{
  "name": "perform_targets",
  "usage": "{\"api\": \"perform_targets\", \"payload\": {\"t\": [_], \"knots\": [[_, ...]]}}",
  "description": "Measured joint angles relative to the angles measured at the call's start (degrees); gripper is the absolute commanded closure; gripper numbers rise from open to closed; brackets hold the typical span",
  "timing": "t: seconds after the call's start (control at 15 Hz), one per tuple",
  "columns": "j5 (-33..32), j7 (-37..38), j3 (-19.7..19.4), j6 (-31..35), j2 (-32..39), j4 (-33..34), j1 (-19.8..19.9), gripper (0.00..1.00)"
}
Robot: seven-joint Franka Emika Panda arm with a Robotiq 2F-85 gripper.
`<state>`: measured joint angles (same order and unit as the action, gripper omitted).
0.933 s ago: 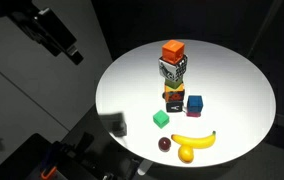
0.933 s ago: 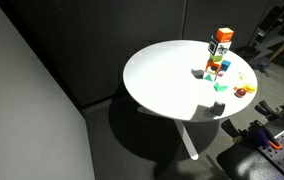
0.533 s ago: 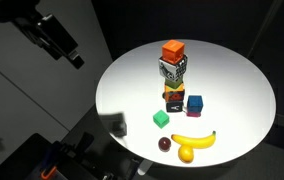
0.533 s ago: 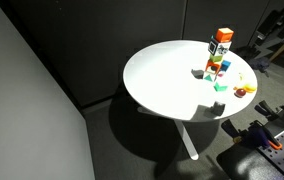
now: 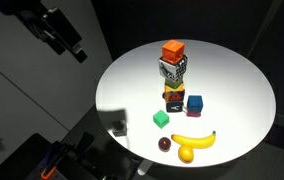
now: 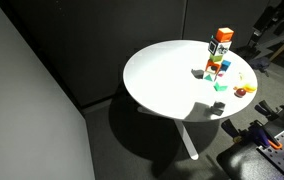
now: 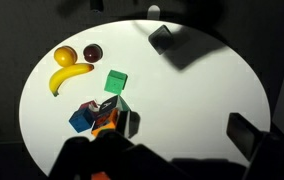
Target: Put the orange block on the table
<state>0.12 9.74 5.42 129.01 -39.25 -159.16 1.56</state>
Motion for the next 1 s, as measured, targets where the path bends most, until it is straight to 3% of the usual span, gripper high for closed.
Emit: {"api": "perform_targets", "payload": {"t": [1.0], "knots": [[0.0, 1.4, -3.0, -1.1, 20.5, 13.4, 2.4, 0.0]]}}
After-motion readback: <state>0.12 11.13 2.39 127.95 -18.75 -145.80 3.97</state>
